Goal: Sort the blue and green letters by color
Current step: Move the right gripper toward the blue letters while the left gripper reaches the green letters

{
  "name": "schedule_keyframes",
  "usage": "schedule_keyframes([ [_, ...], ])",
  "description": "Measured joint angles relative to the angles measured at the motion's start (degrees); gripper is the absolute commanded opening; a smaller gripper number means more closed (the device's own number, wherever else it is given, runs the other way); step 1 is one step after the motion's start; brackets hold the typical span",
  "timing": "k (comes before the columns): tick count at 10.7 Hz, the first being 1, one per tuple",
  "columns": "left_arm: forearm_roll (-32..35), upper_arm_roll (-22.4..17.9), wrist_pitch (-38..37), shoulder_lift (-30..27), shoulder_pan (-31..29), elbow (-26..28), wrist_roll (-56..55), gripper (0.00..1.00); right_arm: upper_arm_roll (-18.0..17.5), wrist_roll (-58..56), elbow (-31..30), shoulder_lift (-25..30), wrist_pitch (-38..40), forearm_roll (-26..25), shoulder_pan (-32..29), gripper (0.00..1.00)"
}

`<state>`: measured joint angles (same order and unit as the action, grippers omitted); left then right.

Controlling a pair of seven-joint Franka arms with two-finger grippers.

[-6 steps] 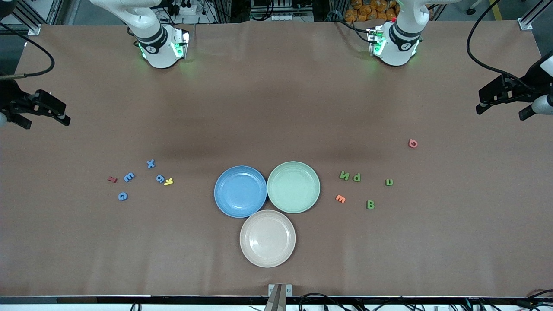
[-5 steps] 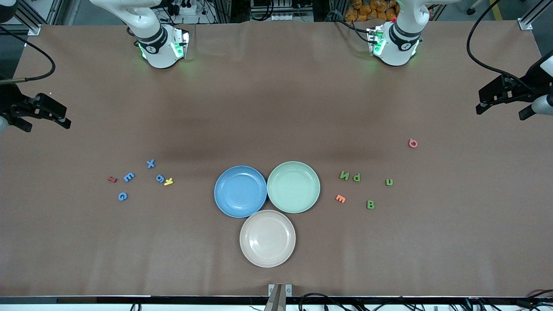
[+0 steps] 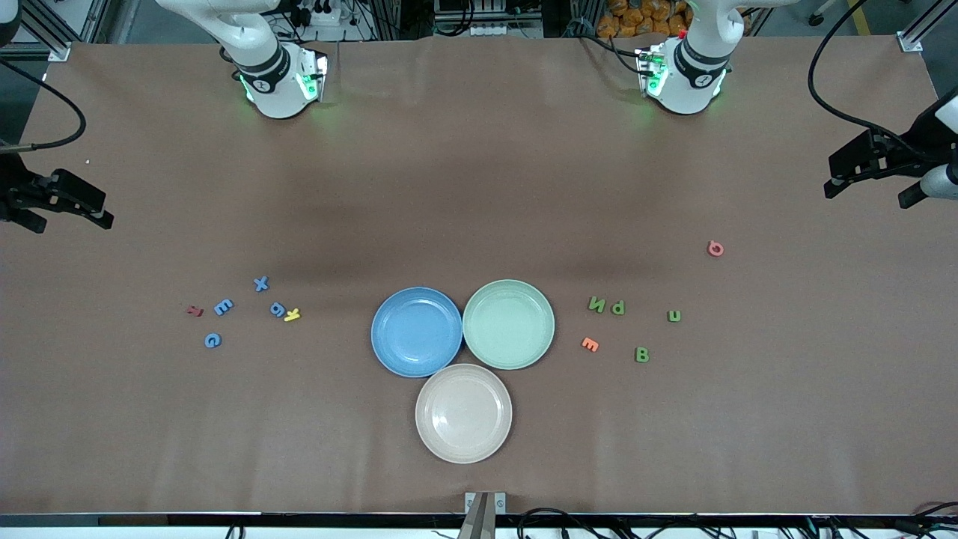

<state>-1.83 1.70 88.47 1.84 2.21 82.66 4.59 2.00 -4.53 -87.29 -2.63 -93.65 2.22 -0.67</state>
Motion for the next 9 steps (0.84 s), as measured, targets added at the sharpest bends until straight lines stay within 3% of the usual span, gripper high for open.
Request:
schedule_keyframes([
  [5, 0.00, -0.11, -1.71, 0.90, -0.04, 1.43, -0.54, 1.00, 0.07, -0.01, 0.12, -0.77, -0.39, -0.02, -0.07, 1.00],
  [9, 0.27, -0.24, 1.25, 7.57, -0.06, 2.01, -3.89, 1.00, 0.04, -0.02, 0.16, -0.88, -0.27, -0.02, -0.03, 1.00],
])
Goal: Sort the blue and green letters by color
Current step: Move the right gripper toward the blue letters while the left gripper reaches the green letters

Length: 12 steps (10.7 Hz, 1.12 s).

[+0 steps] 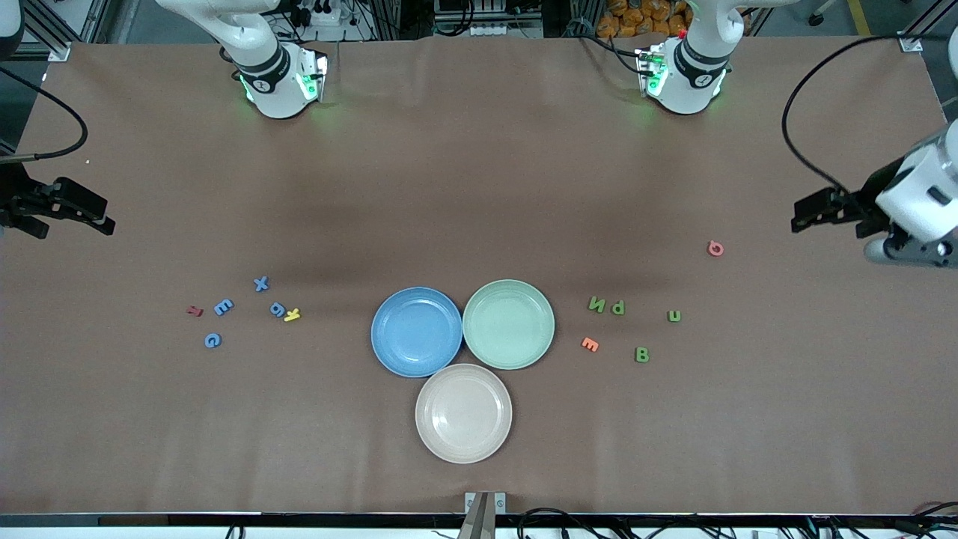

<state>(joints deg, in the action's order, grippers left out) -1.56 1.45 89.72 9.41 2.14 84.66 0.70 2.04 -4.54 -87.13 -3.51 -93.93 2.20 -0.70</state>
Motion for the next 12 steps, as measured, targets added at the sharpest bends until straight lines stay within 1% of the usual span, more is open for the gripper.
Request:
schedule_keyframes([
  [2, 0.09, 0.03, 4.15, 3.50, 0.00, 0.35, -2.07, 1.00, -0.07, 0.00, -0.02, -0.14, 0.17, 0.00, 0.17, 1.00],
  [3, 0.10, 0.14, 6.52, 4.27, 0.01, 1.33, -3.56, 1.00, -0.07, 0.00, -0.04, -0.22, 0.25, 0.00, 0.17, 1.00],
  [5, 0.10, 0.51, 12.52, 4.34, 0.31, 5.24, -6.96, 1.00, -0.10, 0.00, -0.08, -0.81, 0.32, 0.00, 0.19, 1.00],
  [7, 0.10, 0.89, 18.43, 4.38, 2.35, 9.31, -11.98, 1.00, -0.30, 0.00, -0.28, -1.98, 0.16, 0.02, 0.55, 1.00],
  [9, 2.70, 2.05, 21.85, 5.24, 4.36, 11.50, -15.30, 1.00, -0.64, 0.00, -2.50, -3.29, -3.78, 0.05, 1.11, 1.00],
  [11, 3.50, 2.52, 24.26, 7.71, 5.06, 11.90, -15.71, 1.00, -0.72, -0.02, -7.37, -4.05, -9.60, 0.05, 2.52, 1.00],
  [12, 3.52, 2.52, 26.63, 9.62, 5.24, 11.96, -15.83, 1.00, -0.75, -0.02, -9.92, -4.28, -12.80, 0.06, 3.80, 1.00],
])
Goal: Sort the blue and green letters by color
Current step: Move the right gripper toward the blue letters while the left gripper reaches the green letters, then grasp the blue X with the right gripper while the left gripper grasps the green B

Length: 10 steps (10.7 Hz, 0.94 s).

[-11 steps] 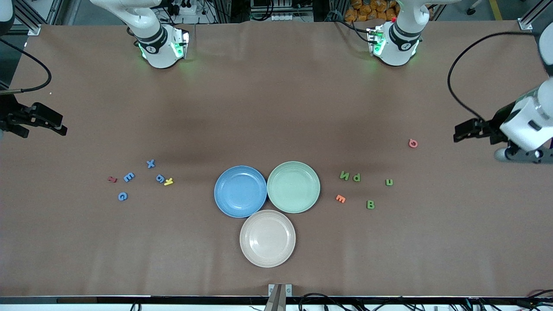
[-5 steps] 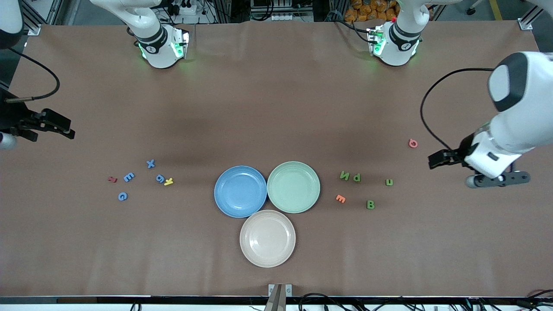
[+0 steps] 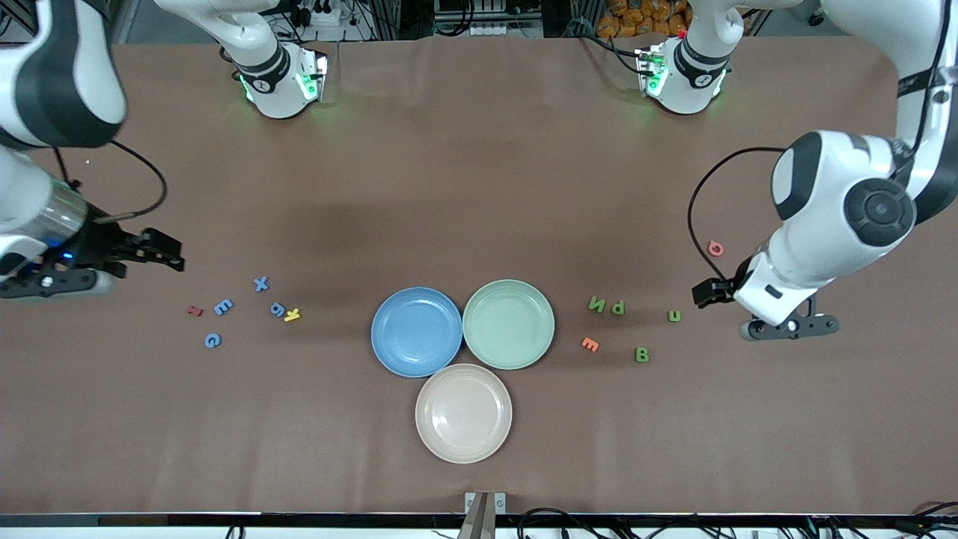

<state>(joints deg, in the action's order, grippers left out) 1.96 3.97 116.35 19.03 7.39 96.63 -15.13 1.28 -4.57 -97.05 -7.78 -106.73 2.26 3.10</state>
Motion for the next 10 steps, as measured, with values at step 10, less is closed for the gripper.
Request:
schedule_keyframes([
  [10, 6.96, -0.61, 15.42, 19.25, 5.24, -3.72, -7.31, 1.00, 0.04, -13.82, -24.74, -7.51, -34.20, -0.01, 2.89, 1.00],
])
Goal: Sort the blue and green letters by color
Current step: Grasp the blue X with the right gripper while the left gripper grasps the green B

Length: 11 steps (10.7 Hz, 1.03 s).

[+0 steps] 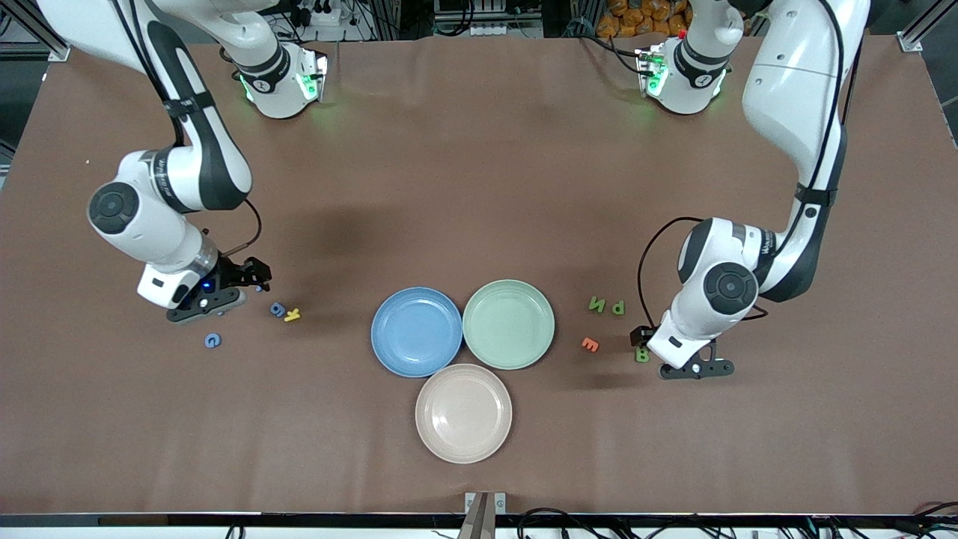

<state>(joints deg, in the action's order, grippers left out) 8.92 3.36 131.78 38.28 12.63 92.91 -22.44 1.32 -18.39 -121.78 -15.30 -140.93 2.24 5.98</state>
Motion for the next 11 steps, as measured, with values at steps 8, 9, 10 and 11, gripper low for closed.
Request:
schedule_keyframes([
  [8, -3.54, 0.08, 1.10, 5.68, 0.91, -4.80, 2.41, 1.00, 0.30, -15.72, -3.83, -6.51, -2.45, 0.00, -3.25, 1.00],
  [9, -3.55, 0.08, 1.10, 6.32, 1.17, -5.18, 2.41, 1.00, 0.29, -15.74, -4.12, -7.22, -3.27, 0.00, -3.25, 1.00],
  [10, -3.55, 0.08, 1.10, 6.89, 1.29, -5.46, 2.93, 1.00, 0.29, -15.75, -4.47, -7.88, -4.35, 0.00, -3.25, 1.00],
  [11, -3.57, 0.07, 1.10, 7.31, 1.28, -5.55, 4.57, 1.00, 0.29, -15.76, -4.88, -8.35, -5.46, 0.00, -3.25, 1.00],
])
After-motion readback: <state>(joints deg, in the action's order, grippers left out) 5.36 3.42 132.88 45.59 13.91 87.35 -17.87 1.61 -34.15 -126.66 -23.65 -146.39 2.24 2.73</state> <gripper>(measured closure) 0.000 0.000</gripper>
